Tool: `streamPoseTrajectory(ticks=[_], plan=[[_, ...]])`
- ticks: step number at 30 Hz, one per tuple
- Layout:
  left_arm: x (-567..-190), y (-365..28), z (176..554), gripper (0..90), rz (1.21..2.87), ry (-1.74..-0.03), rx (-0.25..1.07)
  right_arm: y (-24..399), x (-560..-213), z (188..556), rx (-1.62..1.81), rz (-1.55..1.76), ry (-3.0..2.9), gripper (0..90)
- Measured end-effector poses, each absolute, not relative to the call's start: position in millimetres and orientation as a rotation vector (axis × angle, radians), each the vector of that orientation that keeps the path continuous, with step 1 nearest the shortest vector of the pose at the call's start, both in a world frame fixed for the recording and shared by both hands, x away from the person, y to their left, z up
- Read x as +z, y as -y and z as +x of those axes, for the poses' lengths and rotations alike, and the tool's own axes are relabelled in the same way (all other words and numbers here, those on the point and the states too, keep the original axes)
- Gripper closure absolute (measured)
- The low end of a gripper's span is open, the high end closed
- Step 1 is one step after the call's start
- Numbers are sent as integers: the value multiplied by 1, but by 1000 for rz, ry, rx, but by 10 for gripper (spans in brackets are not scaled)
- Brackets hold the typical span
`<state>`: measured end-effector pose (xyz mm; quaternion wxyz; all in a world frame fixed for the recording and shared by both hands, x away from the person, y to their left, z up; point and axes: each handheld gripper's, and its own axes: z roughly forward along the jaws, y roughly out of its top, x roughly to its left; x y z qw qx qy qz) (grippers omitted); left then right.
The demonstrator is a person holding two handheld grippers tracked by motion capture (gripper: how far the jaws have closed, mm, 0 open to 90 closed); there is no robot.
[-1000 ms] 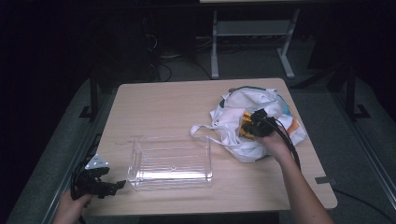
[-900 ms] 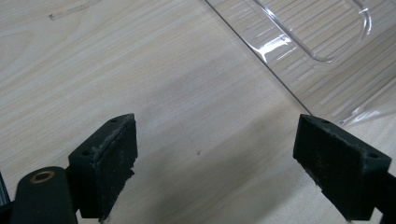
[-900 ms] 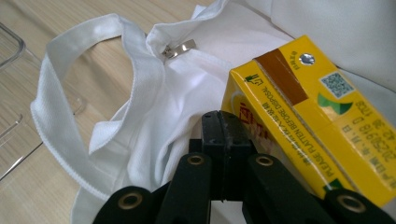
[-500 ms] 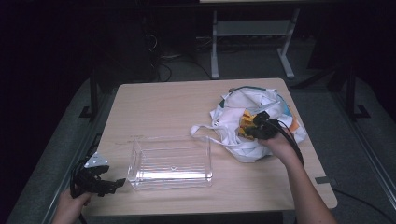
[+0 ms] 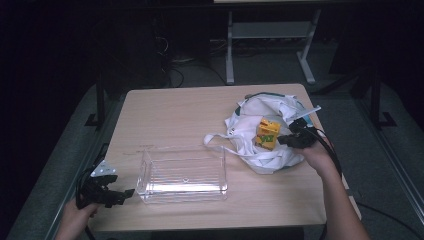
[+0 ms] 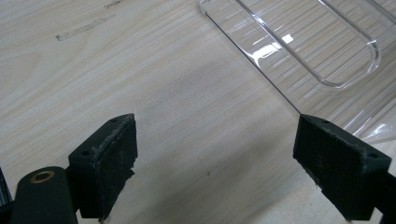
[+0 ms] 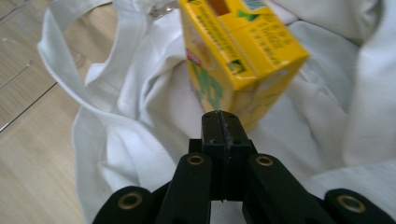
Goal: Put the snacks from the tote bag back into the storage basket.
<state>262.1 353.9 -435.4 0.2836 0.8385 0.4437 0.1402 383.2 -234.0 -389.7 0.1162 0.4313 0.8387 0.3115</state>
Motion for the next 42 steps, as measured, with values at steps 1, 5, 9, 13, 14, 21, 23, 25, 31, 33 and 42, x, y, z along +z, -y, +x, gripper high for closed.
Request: streamPoseTrajectory(ticks=[1, 5, 9, 13, 14, 21, 23, 25, 31, 33, 42], plan=[[-435, -354, 262, 137, 2245, -1187, 376, 234, -390, 383, 912, 1263, -2456, 900], [-436, -353, 262, 137, 2244, -1182, 379, 240, -391, 386, 913, 1288, -2422, 900], [-437, -352, 262, 137, 2246, -1185, 373, 240, -394, 388, 923, 1280, -2426, 900], [-436, -351, 262, 137, 2257, -1178, 372, 236, -396, 390, 912, 1265, -2442, 900], [-436, -352, 262, 137, 2256, -1179, 371, 235, -396, 390, 907, 1262, -2444, 900], [-436, -352, 262, 137, 2254, -1181, 369, 233, -395, 388, 915, 1243, -2456, 900], [-436, -351, 262, 137, 2255, -1180, 370, 231, -395, 388, 915, 1226, -2469, 900], [-436, -352, 262, 137, 2255, -1179, 370, 228, -395, 388, 910, 1215, -2480, 900], [-436, -352, 262, 137, 2253, -1183, 370, 223, -394, 386, 903, 1188, -2497, 900], [-436, -352, 263, 137, 2257, -1177, 370, 222, -394, 386, 905, 1184, -2503, 900], [-437, -350, 262, 137, 2257, -1175, 365, 211, -393, 382, 908, 1120, -2550, 900]])
